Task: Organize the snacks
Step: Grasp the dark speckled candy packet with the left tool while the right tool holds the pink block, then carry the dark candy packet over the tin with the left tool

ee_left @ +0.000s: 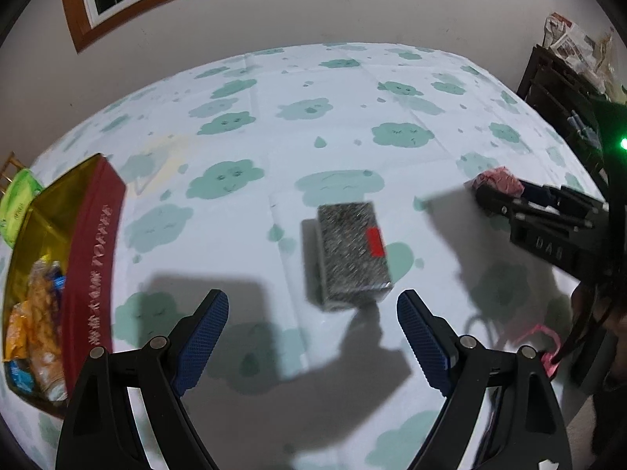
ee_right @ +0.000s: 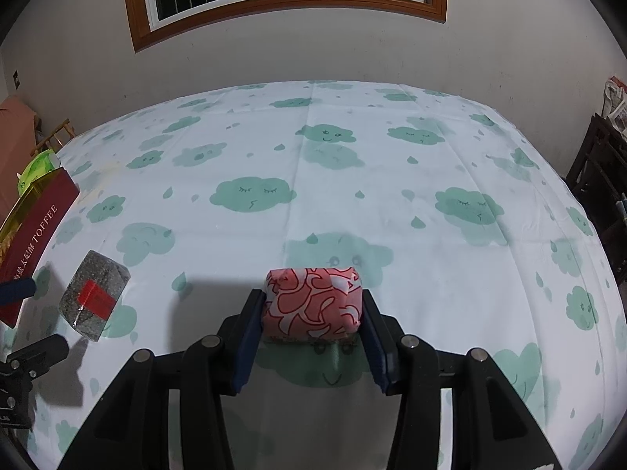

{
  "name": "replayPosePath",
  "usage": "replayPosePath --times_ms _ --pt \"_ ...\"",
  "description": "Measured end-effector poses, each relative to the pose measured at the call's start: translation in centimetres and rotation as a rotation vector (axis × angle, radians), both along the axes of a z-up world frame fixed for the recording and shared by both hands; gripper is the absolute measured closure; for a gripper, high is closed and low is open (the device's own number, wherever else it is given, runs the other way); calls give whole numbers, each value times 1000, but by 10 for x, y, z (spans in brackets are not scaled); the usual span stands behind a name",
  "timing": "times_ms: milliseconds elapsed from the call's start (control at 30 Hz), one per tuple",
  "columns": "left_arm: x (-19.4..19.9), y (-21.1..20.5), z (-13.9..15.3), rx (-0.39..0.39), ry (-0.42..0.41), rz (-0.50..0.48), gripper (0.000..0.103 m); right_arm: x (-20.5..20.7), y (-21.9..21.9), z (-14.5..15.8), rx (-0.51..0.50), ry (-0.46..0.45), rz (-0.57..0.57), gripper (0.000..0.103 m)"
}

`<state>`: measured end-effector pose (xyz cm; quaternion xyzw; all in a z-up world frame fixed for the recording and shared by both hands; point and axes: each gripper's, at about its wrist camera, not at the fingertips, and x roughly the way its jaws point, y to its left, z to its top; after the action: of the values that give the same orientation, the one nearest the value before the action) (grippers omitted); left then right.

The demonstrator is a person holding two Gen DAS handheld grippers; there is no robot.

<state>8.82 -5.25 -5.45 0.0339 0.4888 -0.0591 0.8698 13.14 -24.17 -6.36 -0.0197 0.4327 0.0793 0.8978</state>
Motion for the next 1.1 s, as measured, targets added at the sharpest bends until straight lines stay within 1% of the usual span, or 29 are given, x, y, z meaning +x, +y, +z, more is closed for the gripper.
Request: replayPosePath --times_ms 33,100,167,300,400,533,700,867,1100 --pt "3 -1 0 -11 2 0 20 0 0 0 0 0 0 55" --pt "8 -4 0 -22 7 -2 28 0 0 0 1 0 0 55" --pt "14 -5 -1 -28 12 -2 29 0 0 0 1 0 0 55" --pt "24 -6 -7 -55 40 9 45 0 0 -1 -1 0 0 55" --pt "30 -4 -13 -88 67 21 50 0 0 -1 0 0 0 54" --pt "31 -6 -14 -82 56 18 51 0 0 -1 0 0 -1 54" --pt "32 -8 -13 -67 44 3 71 0 0 -1 -1 1 -1 54" --pt "31 -8 -13 -70 47 4 71 0 1 -1 -2 1 -1 54" --pt "25 -9 -14 -44 42 -6 71 0 1 -1 -1 1 -1 54"
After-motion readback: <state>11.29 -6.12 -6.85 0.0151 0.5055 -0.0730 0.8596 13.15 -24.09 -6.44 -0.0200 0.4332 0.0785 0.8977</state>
